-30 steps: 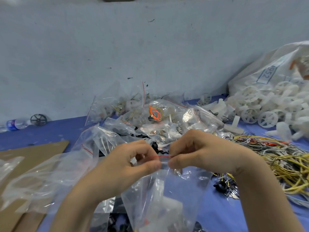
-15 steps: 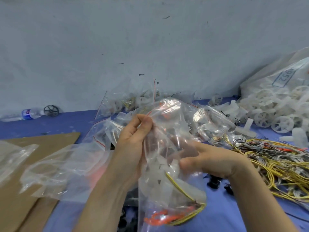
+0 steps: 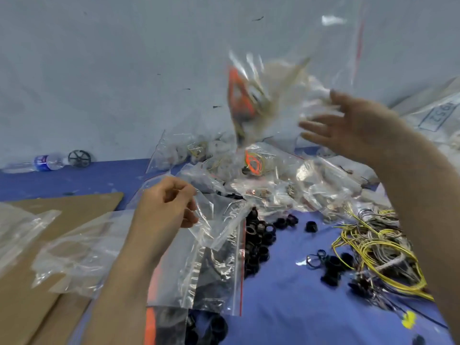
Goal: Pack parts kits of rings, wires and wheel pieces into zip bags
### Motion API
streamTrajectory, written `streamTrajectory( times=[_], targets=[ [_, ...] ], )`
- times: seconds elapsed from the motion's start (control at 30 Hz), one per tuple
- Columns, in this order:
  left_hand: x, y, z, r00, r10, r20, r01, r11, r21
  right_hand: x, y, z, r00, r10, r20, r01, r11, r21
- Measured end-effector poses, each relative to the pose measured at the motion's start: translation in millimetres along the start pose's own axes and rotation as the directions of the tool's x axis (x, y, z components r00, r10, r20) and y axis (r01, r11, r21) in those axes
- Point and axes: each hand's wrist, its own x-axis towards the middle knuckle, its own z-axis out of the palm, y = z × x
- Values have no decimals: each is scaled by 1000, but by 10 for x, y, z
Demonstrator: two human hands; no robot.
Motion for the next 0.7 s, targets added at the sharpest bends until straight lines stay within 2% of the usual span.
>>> streamTrajectory(
  times=[0.07,0.17,0.2,0.27,0.33,0.37,0.43,0.53,0.6,0.7],
  targets=[
    [-10,-38,81,995,15,100,-23,996,82,136,59,37,995,1,-98,-3,1000,-22],
    [-94,-88,248,914,-49,404,-102,933,345,97,686,103,999,-29,-17,23,957,-290],
    [-132,-104,331,877,-73,476,-144,903,405,54,969,134,998,-65,-7,55,893,-446],
    [-221,-154,517,800,-116,588,-233,844,483,-19,1611,49,995,-102,21,85,673,-735],
    [-318,-213,687,701,-183,689,-340,764,548,-113,2138,-87,995,-77,55,83,429,-899],
    [-347,-246,738,667,-229,709,-370,724,582,-163,2323,-154,993,-87,76,102,355,-929],
    [-351,-302,760,664,-296,687,-362,677,641,-239,2514,-245,980,-169,108,162,349,-923],
    [-272,-383,724,770,-215,601,-391,585,711,-269,2522,-277,961,-260,92,189,379,-906],
    [-248,-425,682,826,-258,501,-329,501,800,-272,2502,-272,948,-305,94,204,354,-913],
    [-288,-491,679,805,-406,432,-246,434,867,-292,2487,-263,933,-350,87,204,312,-928]
  ],
)
